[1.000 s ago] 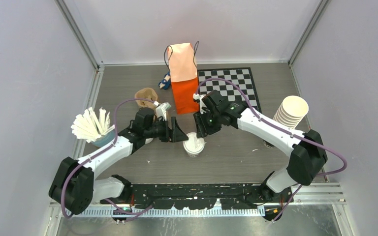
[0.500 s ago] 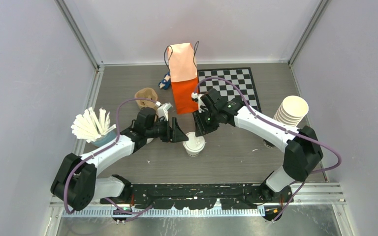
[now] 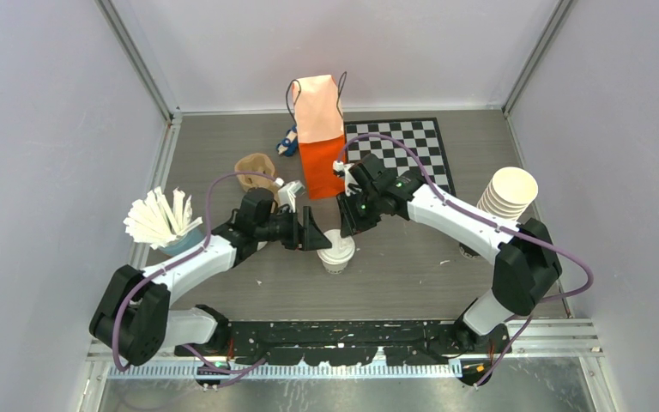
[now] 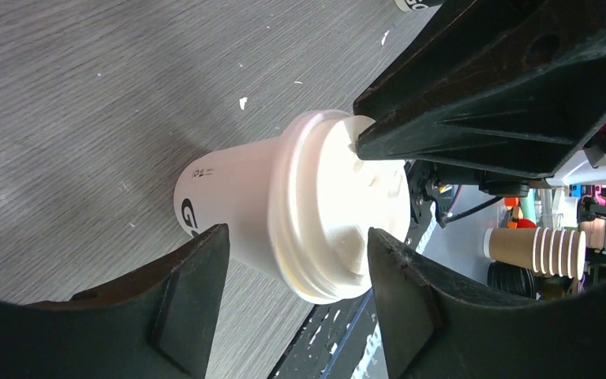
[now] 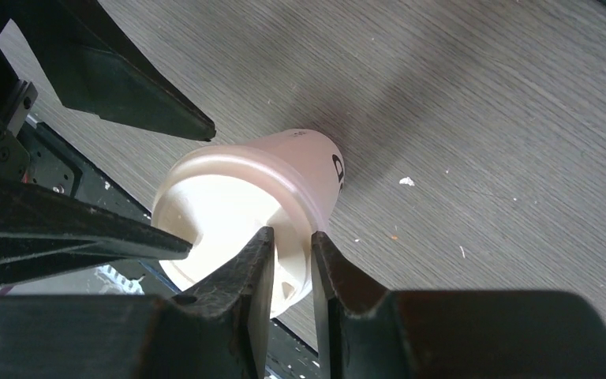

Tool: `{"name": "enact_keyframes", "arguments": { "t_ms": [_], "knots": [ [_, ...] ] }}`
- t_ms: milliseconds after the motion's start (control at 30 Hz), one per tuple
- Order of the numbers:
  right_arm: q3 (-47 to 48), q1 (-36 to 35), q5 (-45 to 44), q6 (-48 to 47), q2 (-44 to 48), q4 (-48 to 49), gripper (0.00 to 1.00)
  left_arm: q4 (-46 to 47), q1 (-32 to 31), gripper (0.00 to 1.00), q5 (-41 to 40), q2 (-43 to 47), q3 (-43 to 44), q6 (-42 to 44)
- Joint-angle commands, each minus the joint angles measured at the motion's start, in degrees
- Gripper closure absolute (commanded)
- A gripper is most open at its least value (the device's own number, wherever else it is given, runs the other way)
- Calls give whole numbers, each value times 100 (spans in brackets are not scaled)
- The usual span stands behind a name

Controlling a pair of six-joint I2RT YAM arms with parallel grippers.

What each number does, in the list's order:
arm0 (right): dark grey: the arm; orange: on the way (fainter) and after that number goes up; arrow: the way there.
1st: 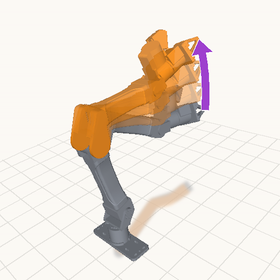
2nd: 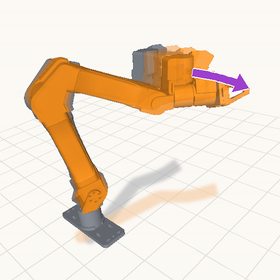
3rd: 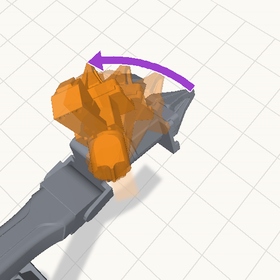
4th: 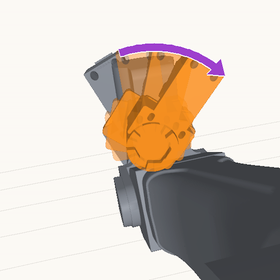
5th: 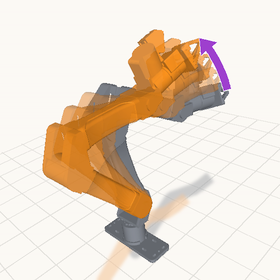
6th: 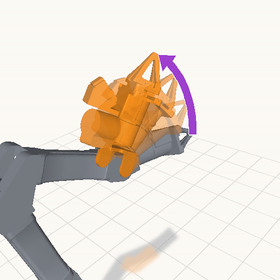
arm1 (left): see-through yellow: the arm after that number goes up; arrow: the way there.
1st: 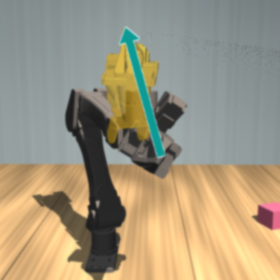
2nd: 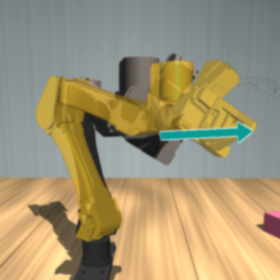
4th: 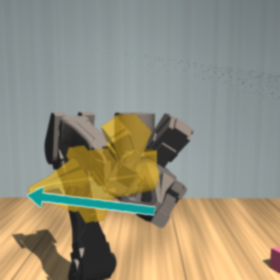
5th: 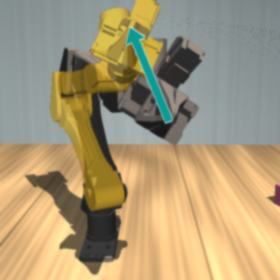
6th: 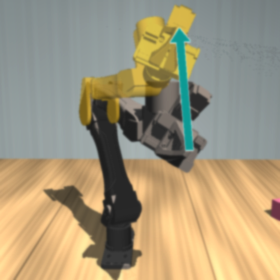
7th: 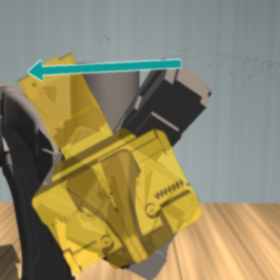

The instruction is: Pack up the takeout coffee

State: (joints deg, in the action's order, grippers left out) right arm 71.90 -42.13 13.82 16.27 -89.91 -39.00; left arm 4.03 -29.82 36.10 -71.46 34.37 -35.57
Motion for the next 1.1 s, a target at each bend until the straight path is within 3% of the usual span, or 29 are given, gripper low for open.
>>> {"name": "enact_keyframes", "arguments": {
  "t_ms": [0,333,700,1067],
  "knots": [
    [80,21,42,55,3,232,73,217,-45,33,126,171,67,36],
    [77,25,86,145,73,314,75,204,-50,38,110,161,30,76],
    [-44,21,145,239,223,226,65,-269,-48,35,-318,546,-30,-17],
    [-179,21,123,356,385,222,62,-528,-50,53,-515,751,-133,-98]
  ]
}}
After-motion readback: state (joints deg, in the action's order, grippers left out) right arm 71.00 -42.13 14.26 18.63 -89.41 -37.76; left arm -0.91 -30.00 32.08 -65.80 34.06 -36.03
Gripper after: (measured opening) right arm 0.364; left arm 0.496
